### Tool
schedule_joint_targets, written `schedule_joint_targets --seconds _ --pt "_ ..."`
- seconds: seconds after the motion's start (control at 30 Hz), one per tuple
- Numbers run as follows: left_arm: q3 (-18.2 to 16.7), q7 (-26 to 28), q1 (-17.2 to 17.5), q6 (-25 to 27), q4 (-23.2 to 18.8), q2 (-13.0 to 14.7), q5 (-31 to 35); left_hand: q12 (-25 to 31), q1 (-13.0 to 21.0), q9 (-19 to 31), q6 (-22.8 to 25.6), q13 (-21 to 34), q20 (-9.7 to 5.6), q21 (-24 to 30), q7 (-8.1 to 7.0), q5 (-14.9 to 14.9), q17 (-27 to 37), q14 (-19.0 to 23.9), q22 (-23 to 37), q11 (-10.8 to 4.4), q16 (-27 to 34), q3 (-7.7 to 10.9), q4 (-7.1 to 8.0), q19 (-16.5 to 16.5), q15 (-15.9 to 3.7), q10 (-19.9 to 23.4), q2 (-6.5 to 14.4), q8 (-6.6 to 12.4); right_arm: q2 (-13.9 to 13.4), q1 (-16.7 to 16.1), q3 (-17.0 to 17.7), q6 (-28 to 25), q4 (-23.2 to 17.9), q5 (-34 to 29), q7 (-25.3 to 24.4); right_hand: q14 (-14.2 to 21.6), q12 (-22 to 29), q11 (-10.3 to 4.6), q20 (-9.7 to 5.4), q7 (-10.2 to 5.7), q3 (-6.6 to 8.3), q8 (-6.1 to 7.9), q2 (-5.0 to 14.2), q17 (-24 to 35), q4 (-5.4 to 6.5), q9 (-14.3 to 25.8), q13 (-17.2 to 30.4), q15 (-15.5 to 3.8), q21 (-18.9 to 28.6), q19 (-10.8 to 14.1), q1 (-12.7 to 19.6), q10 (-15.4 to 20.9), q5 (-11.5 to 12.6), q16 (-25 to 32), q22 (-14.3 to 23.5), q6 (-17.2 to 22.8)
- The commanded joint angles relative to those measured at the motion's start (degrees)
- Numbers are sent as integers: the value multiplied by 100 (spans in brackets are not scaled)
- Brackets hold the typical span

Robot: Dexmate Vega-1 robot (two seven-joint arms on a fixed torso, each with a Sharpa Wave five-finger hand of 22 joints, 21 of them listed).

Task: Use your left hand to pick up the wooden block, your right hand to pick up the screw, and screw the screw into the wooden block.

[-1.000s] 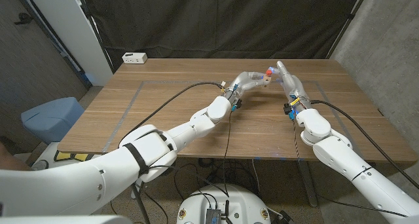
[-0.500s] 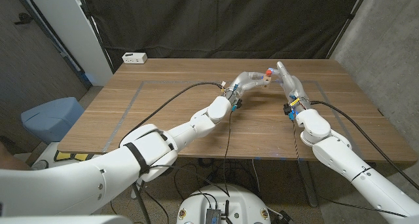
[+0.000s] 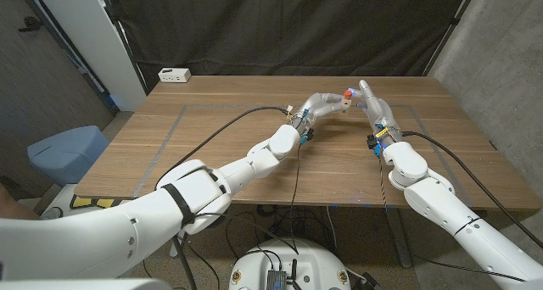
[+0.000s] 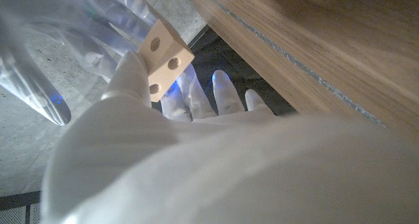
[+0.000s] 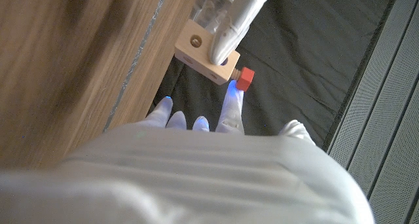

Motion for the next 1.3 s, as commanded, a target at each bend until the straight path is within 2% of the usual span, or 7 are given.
schedule_joint_targets --seconds 0.03,0.6,1.03,1.3 --pt "15 -39 -67 -60 176 -68 -36 37 240 28 494 72 29 15 91 35 16 48 21 -27 -6 159 116 43 -533 64 348 26 25 -40 22 11 -19 -30 -93 51 39 -54 6 10 23 41 76 -6 -8 10 2 -15 27 55 13 63 28 45 24 77" --pt "21 -35 24 51 -81 17 -20 37 237 28 498 74 29 14 91 36 15 46 21 -27 -9 162 116 42 -519 66 350 25 -54 -221 116 -62 -217 -58 -202 125 61 -124 20 50 35 63 101 -9 -29 9 1 -52 32 119 21 219 36 56 24 311" --pt "31 -26 0 45 -5 -36 -11 35 230 28 497 75 31 14 79 36 15 49 21 -26 -9 166 119 42 -516 67 353 23 -87 -350 196 -91 -323 -93 -285 216 71 -179 43 55 46 84 121 -11 -49 9 0 -93 38 194 26 364 41 71 24 555" --pt "38 -26 -32 42 74 -65 -17 36 233 28 499 76 33 14 93 37 16 49 21 -27 -8 166 117 42 -515 72 355 22 -77 -351 198 -106 -323 -116 -300 266 80 -164 59 76 57 84 138 -13 -60 8 0 -113 45 243 36 447 45 80 24 641"
